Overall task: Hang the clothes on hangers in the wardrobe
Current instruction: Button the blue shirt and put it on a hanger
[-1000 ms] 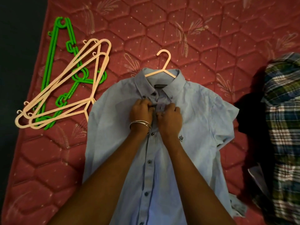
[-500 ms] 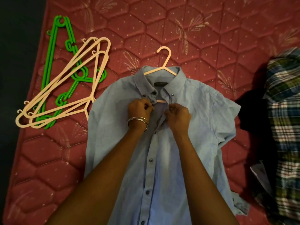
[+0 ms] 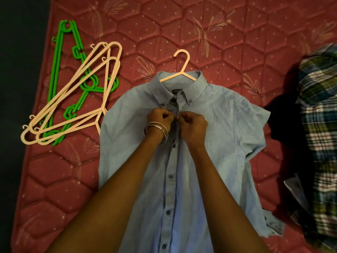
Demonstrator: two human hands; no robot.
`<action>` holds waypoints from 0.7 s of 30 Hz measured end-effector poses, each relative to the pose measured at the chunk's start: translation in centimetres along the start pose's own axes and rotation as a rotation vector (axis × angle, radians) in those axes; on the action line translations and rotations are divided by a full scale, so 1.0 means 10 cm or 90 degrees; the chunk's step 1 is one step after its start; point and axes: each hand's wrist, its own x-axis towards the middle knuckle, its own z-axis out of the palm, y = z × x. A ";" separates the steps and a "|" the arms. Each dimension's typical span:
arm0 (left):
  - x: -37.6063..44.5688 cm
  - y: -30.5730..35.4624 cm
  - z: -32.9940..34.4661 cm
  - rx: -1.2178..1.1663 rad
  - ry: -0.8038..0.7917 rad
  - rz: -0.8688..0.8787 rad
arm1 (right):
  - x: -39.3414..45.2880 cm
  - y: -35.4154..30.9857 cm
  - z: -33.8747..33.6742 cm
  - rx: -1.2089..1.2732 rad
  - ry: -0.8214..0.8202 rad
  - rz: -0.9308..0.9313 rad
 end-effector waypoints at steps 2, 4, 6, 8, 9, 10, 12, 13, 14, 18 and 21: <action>0.00 0.00 -0.02 -0.009 -0.013 0.008 | -0.01 0.00 0.00 -0.005 0.006 -0.006; -0.02 0.00 -0.03 -0.011 -0.019 0.011 | -0.01 -0.01 -0.03 -0.032 0.008 -0.046; -0.04 0.00 -0.02 -0.035 -0.020 0.008 | -0.01 -0.01 -0.06 -0.060 0.012 -0.084; -0.05 -0.01 -0.02 -0.060 -0.013 0.004 | -0.04 -0.01 -0.07 -0.068 0.021 -0.100; -0.06 0.00 -0.01 -0.061 -0.012 0.003 | -0.05 -0.02 -0.08 -0.065 0.029 -0.105; -0.06 0.01 -0.01 -0.057 -0.009 0.003 | -0.06 -0.02 -0.08 -0.061 0.038 -0.110; -0.06 0.01 0.00 -0.049 0.003 0.008 | -0.07 -0.03 -0.11 -0.046 0.041 -0.116; -0.07 0.01 0.00 -0.050 0.008 0.009 | -0.08 -0.03 -0.12 -0.034 0.029 -0.107; -0.07 0.01 0.00 -0.054 0.011 0.006 | -0.08 -0.03 -0.12 -0.015 0.007 -0.087; -0.08 -0.04 0.01 -0.081 -0.004 -0.023 | -0.08 0.05 -0.16 0.075 -0.075 -0.004; -0.08 -0.07 0.02 -0.121 -0.011 -0.039 | -0.08 0.07 -0.19 0.069 -0.067 -0.007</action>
